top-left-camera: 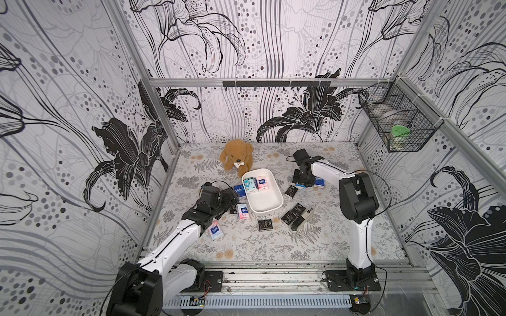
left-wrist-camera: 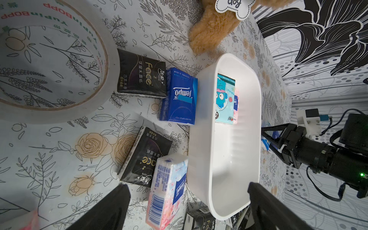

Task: Put the pocket tissues into the storage box
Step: Pick up the pocket tissues from the center of the board.

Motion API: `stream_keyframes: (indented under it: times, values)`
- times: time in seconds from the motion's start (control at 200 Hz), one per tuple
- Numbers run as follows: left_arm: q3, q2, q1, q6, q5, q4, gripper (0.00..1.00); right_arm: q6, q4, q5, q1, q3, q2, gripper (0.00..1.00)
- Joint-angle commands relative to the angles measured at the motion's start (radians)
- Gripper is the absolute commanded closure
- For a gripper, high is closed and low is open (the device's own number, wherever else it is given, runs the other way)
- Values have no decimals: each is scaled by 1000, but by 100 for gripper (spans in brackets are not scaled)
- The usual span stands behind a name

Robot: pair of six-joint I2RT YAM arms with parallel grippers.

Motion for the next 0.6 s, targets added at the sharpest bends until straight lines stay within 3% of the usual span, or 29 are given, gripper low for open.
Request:
stream_keyframes:
  times: [0.0, 0.305, 0.596]
  values:
    - [0, -5, -3, -11, -8, 58, 3, -53, -11, -22, 25, 11, -98, 43]
    - [-23, -8, 24, -16, -23, 68, 3, -103, -17, -37, 163, 114, -135, 50]
    - [-92, -57, 125, -18, 39, 62, 3, -158, -77, -96, 286, 366, 23, 50]
